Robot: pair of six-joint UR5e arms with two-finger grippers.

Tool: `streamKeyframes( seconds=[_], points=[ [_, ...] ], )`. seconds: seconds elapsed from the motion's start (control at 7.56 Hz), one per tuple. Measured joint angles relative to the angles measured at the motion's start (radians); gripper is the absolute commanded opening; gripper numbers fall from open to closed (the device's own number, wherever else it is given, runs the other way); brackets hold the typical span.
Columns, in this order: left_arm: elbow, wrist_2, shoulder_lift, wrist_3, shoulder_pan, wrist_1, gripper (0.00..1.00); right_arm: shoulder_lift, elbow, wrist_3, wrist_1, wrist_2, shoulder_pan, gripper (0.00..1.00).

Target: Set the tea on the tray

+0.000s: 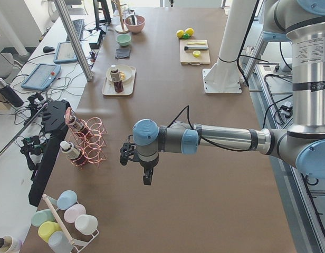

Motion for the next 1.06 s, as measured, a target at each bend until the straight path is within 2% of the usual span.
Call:
streamKeyframes(
  seconds=[0.4,1.06],
  points=[
    [0.001,0.0,0.001,-0.001,-0.001,0.004,0.99,-0.008,0.007,-0.007,0.0,0.019,0.043,1.0],
    [0.01,0.0,0.007,-0.002,-0.002,0.007,0.99,0.001,0.028,-0.004,0.002,-0.001,0.064,1.0]
  ],
)
